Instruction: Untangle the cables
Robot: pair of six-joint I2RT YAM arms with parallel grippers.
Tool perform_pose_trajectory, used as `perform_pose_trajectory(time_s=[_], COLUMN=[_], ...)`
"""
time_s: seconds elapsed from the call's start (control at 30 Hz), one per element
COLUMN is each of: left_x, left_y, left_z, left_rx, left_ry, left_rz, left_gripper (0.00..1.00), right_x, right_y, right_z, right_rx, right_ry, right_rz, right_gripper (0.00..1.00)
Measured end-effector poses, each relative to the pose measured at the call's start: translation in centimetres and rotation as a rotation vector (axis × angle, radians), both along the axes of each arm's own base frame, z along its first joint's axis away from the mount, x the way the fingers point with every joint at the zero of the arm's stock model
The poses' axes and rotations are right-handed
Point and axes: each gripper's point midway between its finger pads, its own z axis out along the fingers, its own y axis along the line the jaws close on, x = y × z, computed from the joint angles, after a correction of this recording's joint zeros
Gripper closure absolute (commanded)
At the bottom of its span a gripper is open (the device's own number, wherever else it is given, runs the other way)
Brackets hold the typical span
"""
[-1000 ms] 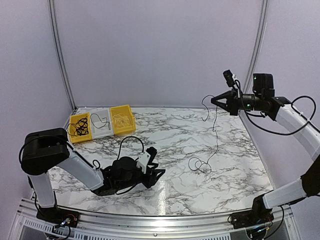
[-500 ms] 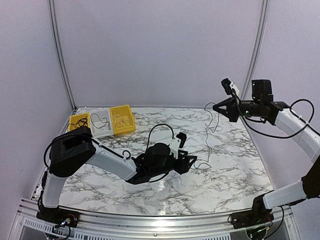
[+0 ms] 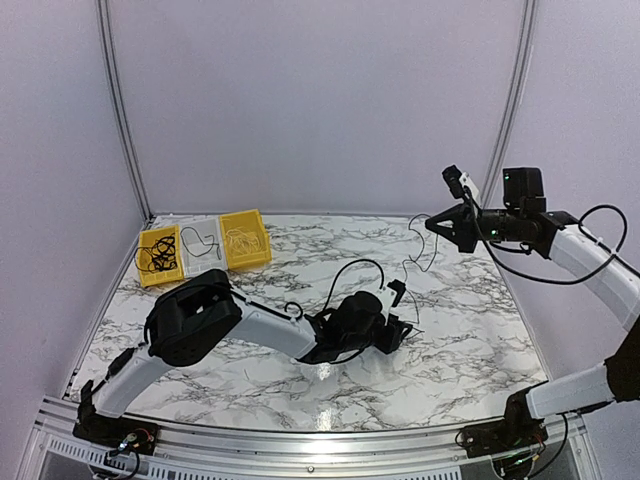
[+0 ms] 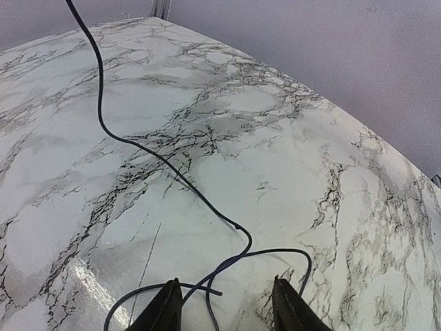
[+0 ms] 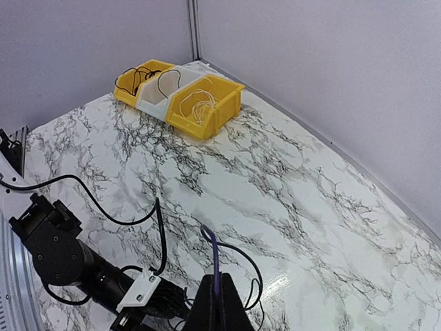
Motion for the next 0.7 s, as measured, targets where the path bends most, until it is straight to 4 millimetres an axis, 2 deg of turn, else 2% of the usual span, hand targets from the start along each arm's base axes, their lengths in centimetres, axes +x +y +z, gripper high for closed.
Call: perform_pose_trajectory(time_s=[0.17,0.23,0.3,0.4,0.5,0.7], left_x=[0.2,0.3,0.4,0.5,0.4,0.1], left_y=[-0.2,-0.3,-0.4,-0.4,-0.3,-0.2], left_z=[-1.0,-1.1,-0.9,-0.9,-1.0,-1.5], left_rx=[0.047,0.053,0.060,0.072,0.090,0.127], left_ry=[-0.010,-0.015,-0.028,-0.044,-0.065,-0.107], left_rz=[-0.004,-0.005,-0.008,-0.009,-0.022,-0.061], left_gripper=[0.81,0.86,0.89,0.87,1.00,1.00], right_x=[-0.5,-0.7,-0.7,-0.7,-0.7,-0.8], right_y=[0.0,0.0,0.1,0.1,0.1,0.2], right_z=[0.1,0.1,0.0,-0.1,0.0,0.1], right_rx=[0.008,0.012,0.015,0.018,0.021,0.029], right_ry=[-0.011,-0.012,-0.011,-0.011,-0.014,-0.008], right_rz=[0.005,0.009,0.012,0.015,0.015,0.019], right_gripper=[1.00,1.00,1.00,1.00,1.00,1.00])
